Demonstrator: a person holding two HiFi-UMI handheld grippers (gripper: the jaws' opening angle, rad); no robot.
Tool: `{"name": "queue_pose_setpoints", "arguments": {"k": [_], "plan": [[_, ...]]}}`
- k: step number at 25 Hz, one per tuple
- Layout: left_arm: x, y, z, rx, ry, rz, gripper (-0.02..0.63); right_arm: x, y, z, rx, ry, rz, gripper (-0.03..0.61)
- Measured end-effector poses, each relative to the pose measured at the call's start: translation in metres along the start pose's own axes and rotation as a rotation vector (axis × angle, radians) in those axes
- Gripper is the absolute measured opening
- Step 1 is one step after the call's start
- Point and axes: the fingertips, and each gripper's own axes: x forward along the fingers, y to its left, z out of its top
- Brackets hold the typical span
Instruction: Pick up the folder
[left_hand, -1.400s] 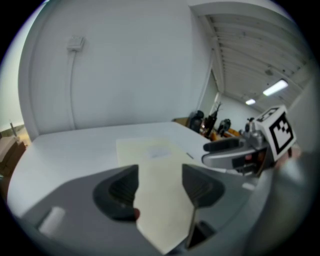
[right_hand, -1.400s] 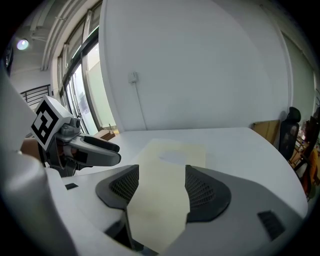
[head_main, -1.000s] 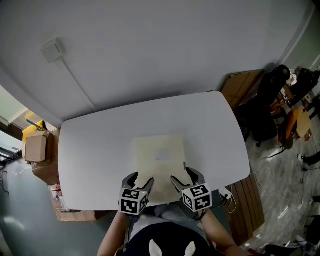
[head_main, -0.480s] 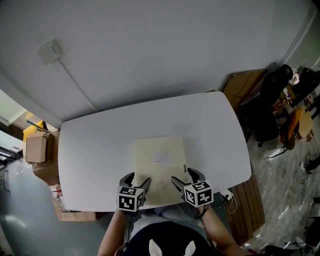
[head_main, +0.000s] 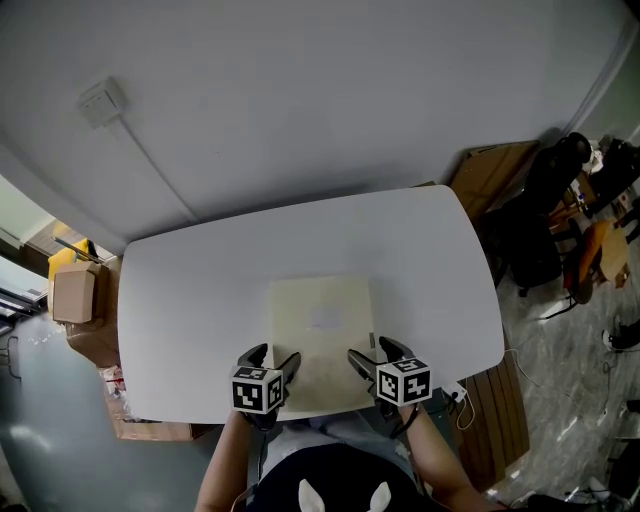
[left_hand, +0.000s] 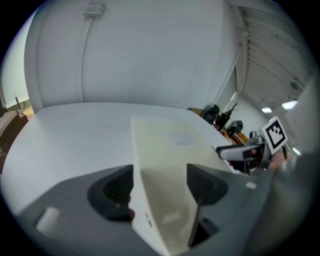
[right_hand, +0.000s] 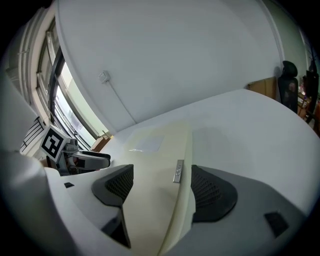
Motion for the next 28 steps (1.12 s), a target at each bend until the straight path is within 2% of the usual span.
{"name": "queue_pose_setpoints", "arguments": {"k": [5, 28], "plan": [[0.006, -0.001, -0.002, -0.061, 0.013, -0.06, 0.321, 0.009, -0.002, -0.008, 0.034, 0.045, 0.042, 0.319], [0.027, 0.012, -0.02, -0.15, 0.101, -0.107, 0.321, 0.025, -0.018, -0.025, 0.175, 0.115, 0.101, 0.319]]}}
